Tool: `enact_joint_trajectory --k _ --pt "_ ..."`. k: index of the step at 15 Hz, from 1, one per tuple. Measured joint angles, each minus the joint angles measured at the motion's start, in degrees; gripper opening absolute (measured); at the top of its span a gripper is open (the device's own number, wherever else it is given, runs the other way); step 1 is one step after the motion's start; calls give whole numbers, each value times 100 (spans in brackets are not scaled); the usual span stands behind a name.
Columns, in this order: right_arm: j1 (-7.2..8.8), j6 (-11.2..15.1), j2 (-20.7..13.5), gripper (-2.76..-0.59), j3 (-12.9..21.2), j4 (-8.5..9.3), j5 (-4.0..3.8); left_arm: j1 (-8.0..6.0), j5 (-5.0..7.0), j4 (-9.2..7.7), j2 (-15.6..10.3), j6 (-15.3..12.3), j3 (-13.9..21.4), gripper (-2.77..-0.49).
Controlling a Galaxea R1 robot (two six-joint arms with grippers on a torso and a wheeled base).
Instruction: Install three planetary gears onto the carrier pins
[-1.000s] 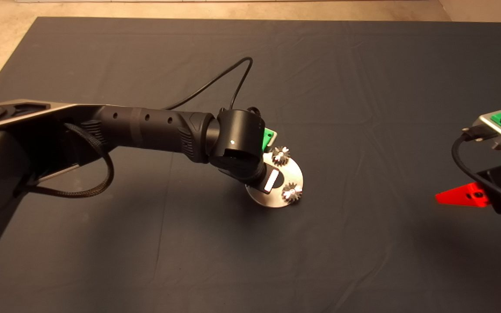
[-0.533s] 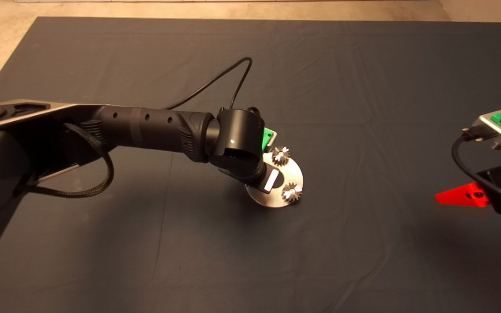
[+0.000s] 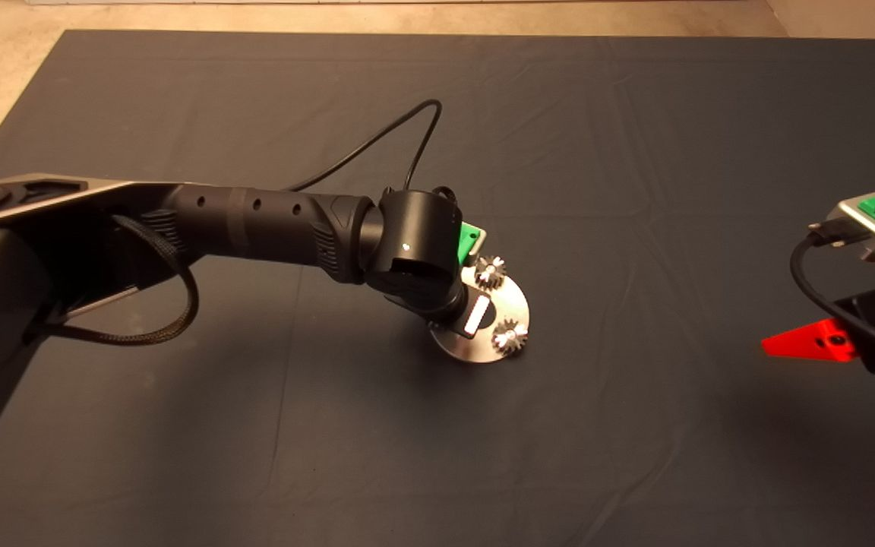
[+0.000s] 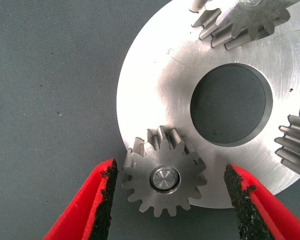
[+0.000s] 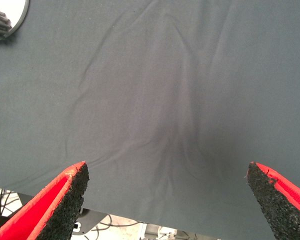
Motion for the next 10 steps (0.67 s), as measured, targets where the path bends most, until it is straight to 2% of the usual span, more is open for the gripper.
enact_joint_trajectory --k 1,3,4,5,6,7,8,9,10 --pt "0 0 1 -100 0 -1 -2 -1 -2 -5 -20 0 2 -180" --pt "0 0 2 -100 0 0 0 -5 -4 -76 -93 0 10 -165" --pt "4 0 5 -100 0 0 -2 -34 -6 -175 -173 0 42 -164" --pt "26 2 17 -100 0 2 -2 -119 -50 -327 -289 -4 121 -164" --pt "70 6 52 -100 -2 8 -11 -322 -40 -495 -434 -43 253 -164" --pt "112 18 135 -100 0 12 -5 -642 -37 -621 -605 -106 439 -164" --pt "135 138 281 -100 0 16 -5 -949 -33 -694 -809 -201 696 -164" --pt "177 261 432 -100 0 22 -9 -1121 -26 -767 -1049 -329 1014 -164" --pt "302 396 661 -100 -2 38 -13 -1130 -20 -918 -1290 -444 1374 -164"
